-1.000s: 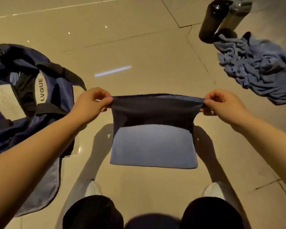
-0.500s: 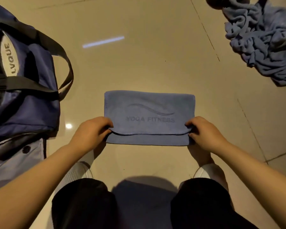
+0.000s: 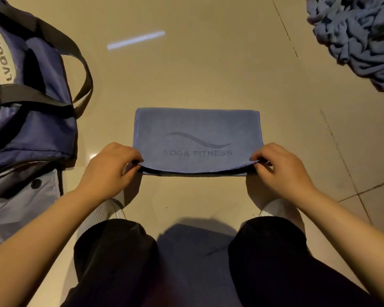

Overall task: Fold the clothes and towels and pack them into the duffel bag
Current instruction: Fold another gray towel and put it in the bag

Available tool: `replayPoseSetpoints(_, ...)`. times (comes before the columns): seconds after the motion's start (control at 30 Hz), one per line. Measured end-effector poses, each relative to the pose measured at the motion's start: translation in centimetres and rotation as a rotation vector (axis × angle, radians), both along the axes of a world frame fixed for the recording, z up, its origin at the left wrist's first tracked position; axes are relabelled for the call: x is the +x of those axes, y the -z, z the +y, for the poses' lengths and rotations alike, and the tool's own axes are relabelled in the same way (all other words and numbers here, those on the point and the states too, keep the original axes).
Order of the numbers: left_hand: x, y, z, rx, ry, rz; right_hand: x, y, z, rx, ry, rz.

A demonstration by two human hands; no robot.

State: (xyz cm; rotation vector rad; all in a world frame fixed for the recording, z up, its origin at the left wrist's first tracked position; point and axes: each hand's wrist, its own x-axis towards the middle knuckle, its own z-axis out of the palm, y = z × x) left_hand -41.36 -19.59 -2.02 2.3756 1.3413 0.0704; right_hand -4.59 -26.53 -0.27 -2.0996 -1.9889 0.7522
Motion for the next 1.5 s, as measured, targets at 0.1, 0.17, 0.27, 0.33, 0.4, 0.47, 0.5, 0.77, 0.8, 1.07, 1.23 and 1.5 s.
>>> replayPoseSetpoints(0.1, 0.2, 1.4, -0.8, -0.01, 0.089, 0.068, 0.5, 2.1, -0.7, -0.106, -0.084, -0.072)
replayPoseSetpoints(0.17, 0.4, 1.9, -1.2, -0.002, 0.09, 0.082, 0.7, 2.8, -1.0, -0.119, -0.115, -0.091)
replayPoseSetpoints(0.27, 0.3, 2.5, -1.3, -0.006, 0.076, 0.092, 0.5, 3.2, -1.0, -0.112, -0.117, -0.095)
replayPoseSetpoints(0.33, 0.1, 2.5, -1.4, 0.013, 0.027, 0.05, 0.5, 3.0, -0.8, -0.085, -0.113, -0.089)
replayPoseSetpoints(0.4, 0.2, 2.0, -1.4, 0.042, -0.052, 0.007, 0.7, 2.4, -0.8, -0.012, -0.089, -0.073)
replayPoseSetpoints(0.47, 0.2, 1.5, -1.3, 0.159, -0.05, 0.016, 0.6, 1.5, -0.9, 0.06, -0.046, -0.057)
replayPoseSetpoints(0.5, 0.1, 1.3, -1.3, 0.209, -0.023, 0.02, 0.6, 1.2, -1.0, 0.087, -0.035, -0.048)
replayPoseSetpoints(0.77, -0.8, 2.2, -2.2, 0.204, 0.238, 0.22, 0.5, 3.0, -1.8, 0.002, -0.2, -0.119)
replayPoseSetpoints(0.8, -0.8, 2.5, -2.3, 0.204, 0.259, 0.242, 0.5, 3.6, -2.0, 0.007, -0.246, -0.163)
replayPoseSetpoints(1.07, -0.1, 2.9, -1.9, 0.247, 0.247, 0.269, 0.4, 3.9, -1.6, 0.039, -0.375, -0.343)
replayPoseSetpoints(1.23, -0.9, -1.8, -0.3, -0.104, 0.059, 0.007, 2.1, -1.4, 0.8, -0.432, 0.024, 0.153)
replayPoseSetpoints(1.5, -1.5, -8.0, 5.1, -0.913, -0.195, -0.46, 4.1, -10.1, 5.1, -0.57, 0.159, 0.348)
